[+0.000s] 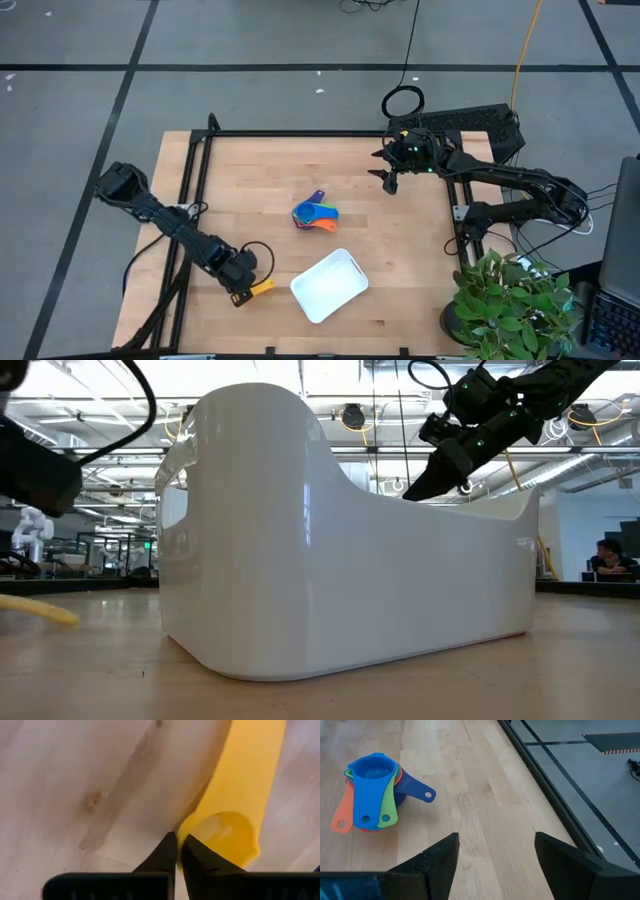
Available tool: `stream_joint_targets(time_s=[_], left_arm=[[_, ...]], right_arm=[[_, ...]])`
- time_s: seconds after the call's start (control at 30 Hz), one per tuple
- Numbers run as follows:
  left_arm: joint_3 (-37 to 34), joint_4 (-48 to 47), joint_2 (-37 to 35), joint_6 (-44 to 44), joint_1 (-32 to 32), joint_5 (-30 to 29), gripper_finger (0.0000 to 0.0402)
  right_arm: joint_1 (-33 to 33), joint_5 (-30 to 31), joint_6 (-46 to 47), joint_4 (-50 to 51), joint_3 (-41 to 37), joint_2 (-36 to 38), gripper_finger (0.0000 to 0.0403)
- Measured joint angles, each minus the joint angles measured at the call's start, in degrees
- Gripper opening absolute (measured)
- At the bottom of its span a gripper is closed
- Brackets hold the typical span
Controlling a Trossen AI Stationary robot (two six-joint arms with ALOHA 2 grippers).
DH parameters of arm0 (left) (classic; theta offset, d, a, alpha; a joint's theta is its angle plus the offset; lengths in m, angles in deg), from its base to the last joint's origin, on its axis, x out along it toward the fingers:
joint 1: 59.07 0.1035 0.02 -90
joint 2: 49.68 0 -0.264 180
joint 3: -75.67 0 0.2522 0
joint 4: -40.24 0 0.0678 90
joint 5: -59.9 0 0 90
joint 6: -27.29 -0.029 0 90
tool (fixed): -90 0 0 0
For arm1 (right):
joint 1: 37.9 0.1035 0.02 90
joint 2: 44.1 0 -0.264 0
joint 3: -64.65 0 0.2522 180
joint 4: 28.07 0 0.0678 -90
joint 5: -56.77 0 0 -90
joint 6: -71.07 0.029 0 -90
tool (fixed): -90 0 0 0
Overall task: Nest measuring cups in basket
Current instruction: Stack the yellow measuring cup on top of the blue measuring cup
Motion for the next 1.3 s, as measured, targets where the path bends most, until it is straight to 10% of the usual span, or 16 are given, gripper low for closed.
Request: stream_joint_targets(time_s=[0.67,1.3], left_arm=[[4.16,-2.33,-20.25,-2.71,30.96,-6.43,0.0008],[30.68,-11.59,9.05,-37.54,52.14,5.15,0.0008]], right_arm=[[0.00,-0.02,-0.20,-0.11,0.02,0.00,0.0251],[0.04,-0.07,0.07,-0.02,0.02,0.00,0.0251]])
